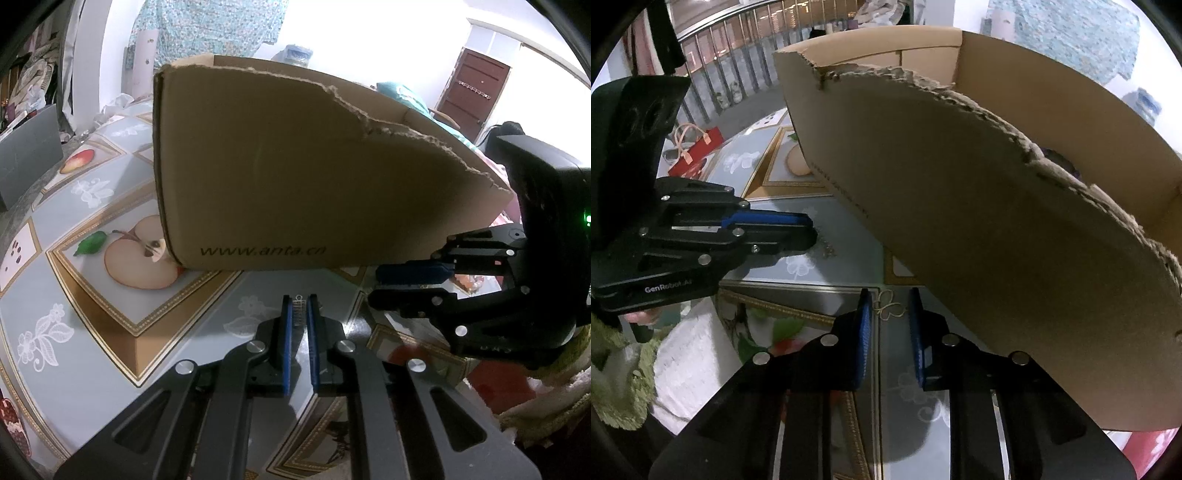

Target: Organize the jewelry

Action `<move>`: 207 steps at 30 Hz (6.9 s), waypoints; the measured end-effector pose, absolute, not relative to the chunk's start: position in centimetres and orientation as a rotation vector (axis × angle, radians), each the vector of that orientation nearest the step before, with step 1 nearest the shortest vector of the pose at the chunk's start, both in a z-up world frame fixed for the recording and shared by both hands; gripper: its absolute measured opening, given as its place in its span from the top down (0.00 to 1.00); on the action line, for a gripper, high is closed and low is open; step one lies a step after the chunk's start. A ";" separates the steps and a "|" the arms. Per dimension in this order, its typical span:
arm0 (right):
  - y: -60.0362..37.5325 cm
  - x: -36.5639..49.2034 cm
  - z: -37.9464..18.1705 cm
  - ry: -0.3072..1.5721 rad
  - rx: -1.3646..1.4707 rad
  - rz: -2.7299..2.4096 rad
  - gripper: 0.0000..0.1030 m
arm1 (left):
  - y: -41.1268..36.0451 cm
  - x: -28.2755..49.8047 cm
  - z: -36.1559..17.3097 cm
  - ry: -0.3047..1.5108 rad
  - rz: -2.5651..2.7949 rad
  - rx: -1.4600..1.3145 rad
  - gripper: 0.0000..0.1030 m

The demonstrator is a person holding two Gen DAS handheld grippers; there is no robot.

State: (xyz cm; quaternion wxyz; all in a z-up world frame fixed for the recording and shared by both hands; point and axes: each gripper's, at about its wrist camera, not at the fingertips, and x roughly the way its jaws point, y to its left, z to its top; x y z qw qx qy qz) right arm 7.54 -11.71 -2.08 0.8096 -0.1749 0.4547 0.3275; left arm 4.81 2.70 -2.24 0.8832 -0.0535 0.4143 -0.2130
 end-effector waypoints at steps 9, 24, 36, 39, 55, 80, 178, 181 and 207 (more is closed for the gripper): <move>-12.2 7.9 -1.8 0.987 -0.344 0.704 0.98 | 2.7 4.8 -2.3 0.863 -0.443 -0.112 0.93; -12.1 8.2 -1.9 1.003 -0.349 0.698 0.71 | 2.8 4.7 -2.2 0.864 -0.442 -0.115 0.93; -11.6 8.0 -2.0 0.999 -0.366 0.681 0.83 | 3.1 4.8 -2.0 0.864 -0.437 -0.119 0.93; -11.5 8.1 -2.1 1.002 -0.355 0.681 0.83 | 3.0 4.8 -2.0 0.865 -0.437 -0.119 0.93; -12.1 8.3 -1.5 1.001 -0.333 0.691 0.83 | 3.1 4.6 -1.9 0.865 -0.436 -0.118 0.93; -16.5 6.6 11.0 0.719 -0.116 0.793 0.83 | 3.2 0.8 11.2 0.568 -0.557 -0.119 0.93; -27.4 5.6 -1.9 0.975 0.264 0.722 0.69 | -8.9 6.0 -2.2 0.811 -0.693 0.277 0.93; -27.2 5.1 -1.7 0.961 0.246 0.709 0.69 | -8.9 5.8 -2.2 0.812 -0.686 0.271 0.93; -23.3 5.0 -1.3 0.902 0.027 0.600 0.69 | -5.7 3.4 -1.5 0.827 -0.619 0.178 0.93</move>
